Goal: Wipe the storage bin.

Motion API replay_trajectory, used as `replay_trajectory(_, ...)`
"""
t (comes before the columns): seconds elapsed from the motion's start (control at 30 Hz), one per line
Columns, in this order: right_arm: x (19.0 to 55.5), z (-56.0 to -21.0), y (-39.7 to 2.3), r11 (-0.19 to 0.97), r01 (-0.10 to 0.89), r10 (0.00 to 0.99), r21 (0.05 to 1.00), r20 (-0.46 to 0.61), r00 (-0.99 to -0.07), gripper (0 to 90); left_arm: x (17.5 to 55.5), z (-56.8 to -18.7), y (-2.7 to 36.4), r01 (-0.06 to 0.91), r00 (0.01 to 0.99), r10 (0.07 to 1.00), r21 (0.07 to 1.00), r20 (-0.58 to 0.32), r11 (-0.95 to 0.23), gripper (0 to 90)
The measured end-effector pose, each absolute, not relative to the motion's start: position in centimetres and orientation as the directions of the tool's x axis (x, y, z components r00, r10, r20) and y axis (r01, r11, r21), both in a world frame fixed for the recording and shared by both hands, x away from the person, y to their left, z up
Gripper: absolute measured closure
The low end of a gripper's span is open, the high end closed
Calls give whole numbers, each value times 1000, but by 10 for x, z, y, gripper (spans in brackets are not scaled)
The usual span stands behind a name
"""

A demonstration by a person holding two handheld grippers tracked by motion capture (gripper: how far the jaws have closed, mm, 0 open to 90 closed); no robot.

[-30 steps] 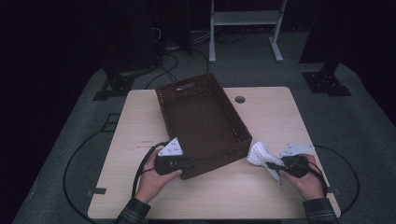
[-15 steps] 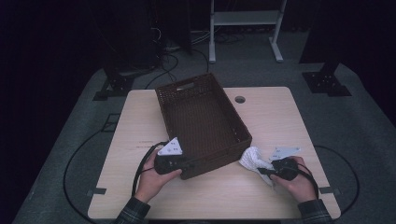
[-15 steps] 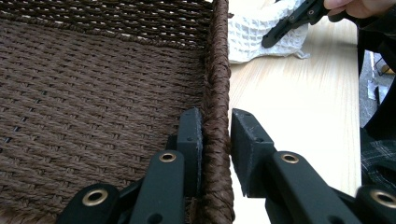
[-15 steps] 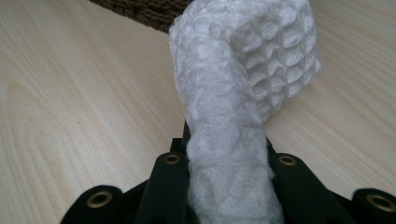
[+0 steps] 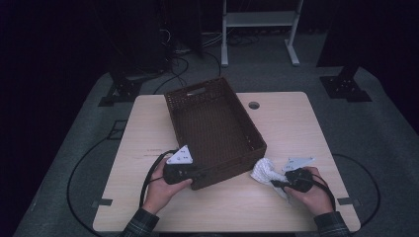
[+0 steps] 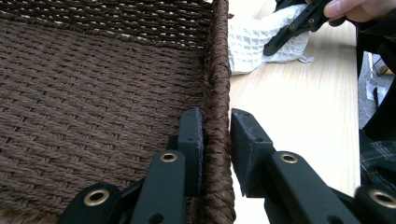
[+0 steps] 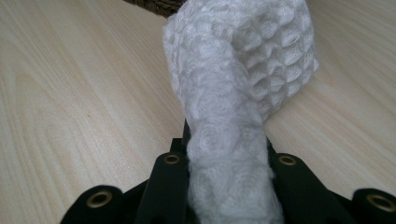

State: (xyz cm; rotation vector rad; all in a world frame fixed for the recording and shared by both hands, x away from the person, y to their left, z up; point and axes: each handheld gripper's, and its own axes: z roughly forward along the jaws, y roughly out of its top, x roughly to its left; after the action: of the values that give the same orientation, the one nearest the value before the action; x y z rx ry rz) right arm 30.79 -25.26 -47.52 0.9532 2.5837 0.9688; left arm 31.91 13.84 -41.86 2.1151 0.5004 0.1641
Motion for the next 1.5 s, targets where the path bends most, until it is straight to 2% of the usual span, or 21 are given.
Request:
replay_trajectory(0.33, 308, -472, -244, 581, 471, 629, 664, 2, -778, 752, 319, -419, 139, 289, 908, 411, 823, -74, -488, 743)
replay_trajectory(0.77, 304, -448, -246, 526, 416, 645, 742, -30, -764, 751, 319, -419, 139, 288, 909, 410, 827, -77, -483, 746)
replay_trajectory(1.17, 302, -428, -239, 520, 350, 624, 779, -67, -779, 750, 319, -419, 139, 288, 909, 410, 827, -77, -483, 746)
replay_trajectory(1.5, 298, -416, -235, 494, 324, 610, 807, -57, -790, 749, 320, -419, 140, 293, 908, 410, 827, -85, -479, 748)
